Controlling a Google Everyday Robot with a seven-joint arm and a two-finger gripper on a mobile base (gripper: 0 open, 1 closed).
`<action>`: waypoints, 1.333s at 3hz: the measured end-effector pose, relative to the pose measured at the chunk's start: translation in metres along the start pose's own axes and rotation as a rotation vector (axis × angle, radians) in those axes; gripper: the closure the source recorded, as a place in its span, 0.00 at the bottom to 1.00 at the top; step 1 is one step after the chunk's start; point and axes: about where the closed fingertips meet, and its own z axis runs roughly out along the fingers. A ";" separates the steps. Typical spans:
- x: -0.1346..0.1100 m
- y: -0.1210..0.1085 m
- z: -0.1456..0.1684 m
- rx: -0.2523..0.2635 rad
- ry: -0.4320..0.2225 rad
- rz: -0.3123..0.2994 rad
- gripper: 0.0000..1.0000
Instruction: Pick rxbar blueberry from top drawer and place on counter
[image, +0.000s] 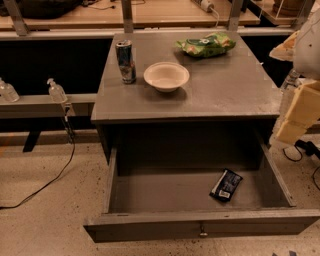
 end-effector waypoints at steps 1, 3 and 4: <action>0.001 -0.001 0.004 -0.004 0.003 -0.006 0.00; -0.002 0.024 0.058 -0.218 -0.093 -0.286 0.00; -0.004 0.023 0.060 -0.211 -0.106 -0.369 0.00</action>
Offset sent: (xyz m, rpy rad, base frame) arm 0.0103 0.0081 -0.0622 -0.0506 0.1428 0.3048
